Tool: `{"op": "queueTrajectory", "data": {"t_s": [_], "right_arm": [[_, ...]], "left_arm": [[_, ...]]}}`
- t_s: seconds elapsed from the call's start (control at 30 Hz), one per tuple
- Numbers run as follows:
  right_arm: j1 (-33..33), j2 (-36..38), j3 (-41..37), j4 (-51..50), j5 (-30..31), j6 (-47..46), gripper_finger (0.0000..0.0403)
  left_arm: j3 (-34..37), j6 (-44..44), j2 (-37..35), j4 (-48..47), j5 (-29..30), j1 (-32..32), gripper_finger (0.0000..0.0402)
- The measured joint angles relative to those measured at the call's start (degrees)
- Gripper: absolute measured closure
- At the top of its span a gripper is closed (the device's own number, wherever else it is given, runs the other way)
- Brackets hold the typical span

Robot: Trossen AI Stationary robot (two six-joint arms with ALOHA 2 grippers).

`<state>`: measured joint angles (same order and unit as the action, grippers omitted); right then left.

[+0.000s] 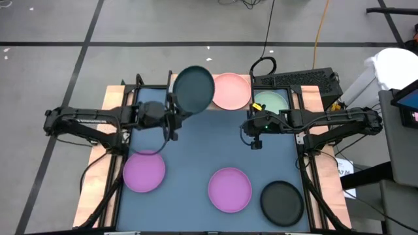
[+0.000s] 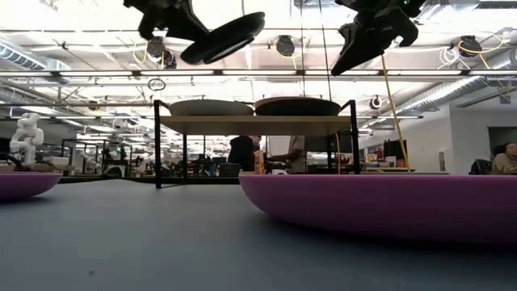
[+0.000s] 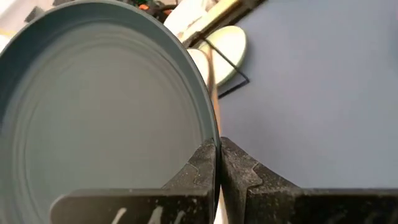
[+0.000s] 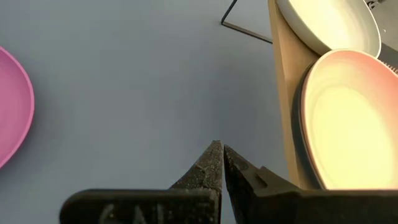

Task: Place and stack plates onto a shelf
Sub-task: Stack the dark green plate on top of the blue plate on the shelf

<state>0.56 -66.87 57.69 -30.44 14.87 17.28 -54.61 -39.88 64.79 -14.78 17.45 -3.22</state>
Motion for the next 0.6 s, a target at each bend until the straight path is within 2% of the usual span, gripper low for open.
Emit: {"op": "queueTrajectory", "data": {"t_s": [0.23,0.4,0.6], "right_arm": [[0.00,0.00,0.00,0.02,-0.01,0.00,0.0403],[0.00,0.00,0.00,0.02,0.00,-0.02,0.0403],[-0.02,0.00,0.00,0.02,-0.01,-0.03,0.0403]], "left_arm": [[0.00,4.62,0.18,1.33,-4.71,-7.34,0.0394],[0.00,7.89,0.69,-0.34,-10.57,-11.88,0.0394],[-0.03,9.33,2.76,-1.13,-13.43,-14.13,0.0394]]}}
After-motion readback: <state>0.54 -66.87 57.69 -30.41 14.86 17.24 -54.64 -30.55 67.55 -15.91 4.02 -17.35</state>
